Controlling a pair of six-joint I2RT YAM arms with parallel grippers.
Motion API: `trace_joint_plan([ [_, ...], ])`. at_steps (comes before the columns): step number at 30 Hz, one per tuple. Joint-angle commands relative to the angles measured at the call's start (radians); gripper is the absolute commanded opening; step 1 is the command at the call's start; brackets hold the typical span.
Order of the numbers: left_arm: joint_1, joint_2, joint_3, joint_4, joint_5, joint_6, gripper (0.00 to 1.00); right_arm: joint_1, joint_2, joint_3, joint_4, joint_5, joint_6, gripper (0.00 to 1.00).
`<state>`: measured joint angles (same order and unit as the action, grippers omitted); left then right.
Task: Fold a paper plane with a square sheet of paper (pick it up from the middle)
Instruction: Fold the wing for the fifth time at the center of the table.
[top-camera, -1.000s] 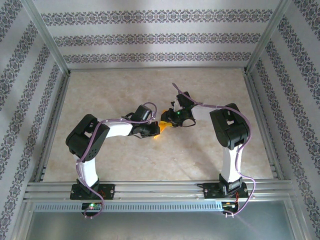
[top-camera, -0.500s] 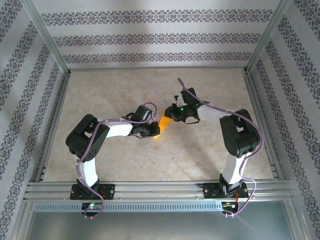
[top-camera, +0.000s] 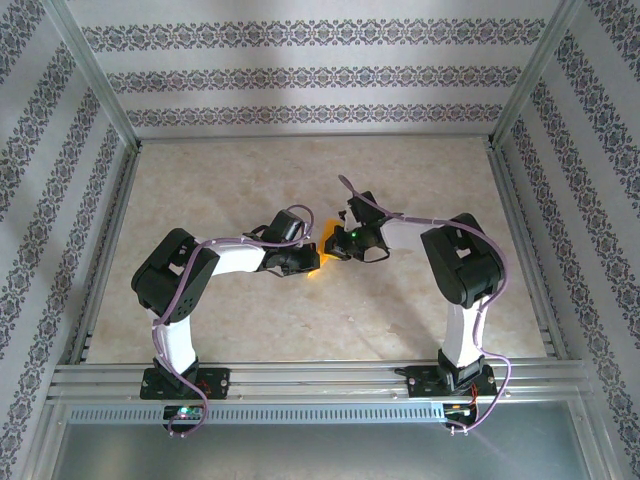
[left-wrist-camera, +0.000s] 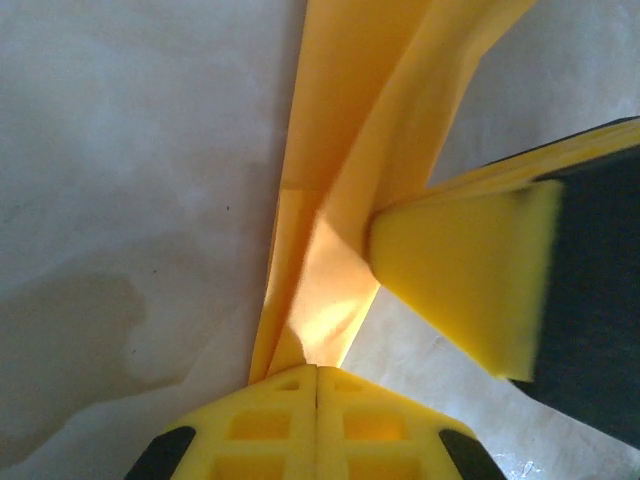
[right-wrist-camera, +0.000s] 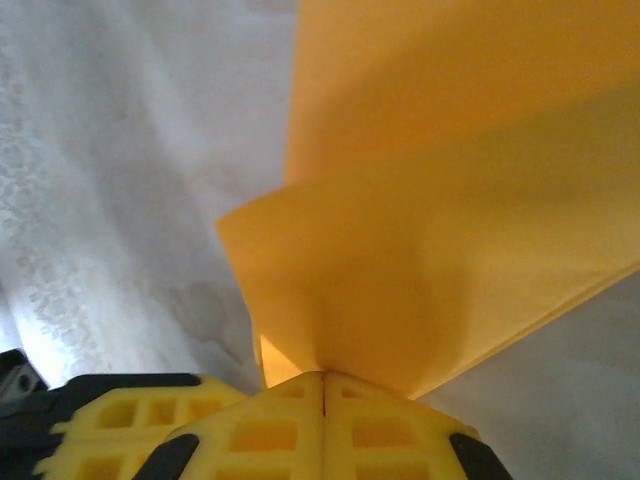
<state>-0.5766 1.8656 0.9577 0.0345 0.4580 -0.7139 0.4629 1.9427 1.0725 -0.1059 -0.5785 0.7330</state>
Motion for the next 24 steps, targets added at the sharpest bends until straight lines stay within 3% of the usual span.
trace_joint_plan([
  [1, -0.01, 0.013, -0.033, -0.138, -0.062, 0.021, 0.0, 0.007, 0.031, 0.021, 0.003, 0.021, -0.007, 0.05],
  [17, -0.011, -0.084, -0.034, -0.188, 0.007, 0.041, 0.1, -0.006, 0.107, 0.053, -0.135, 0.121, -0.018, 0.09],
  [24, -0.024, -0.078, -0.018, -0.229, 0.004, 0.063, 0.1, -0.006, 0.125, 0.066, -0.169, 0.14, -0.023, 0.09],
])
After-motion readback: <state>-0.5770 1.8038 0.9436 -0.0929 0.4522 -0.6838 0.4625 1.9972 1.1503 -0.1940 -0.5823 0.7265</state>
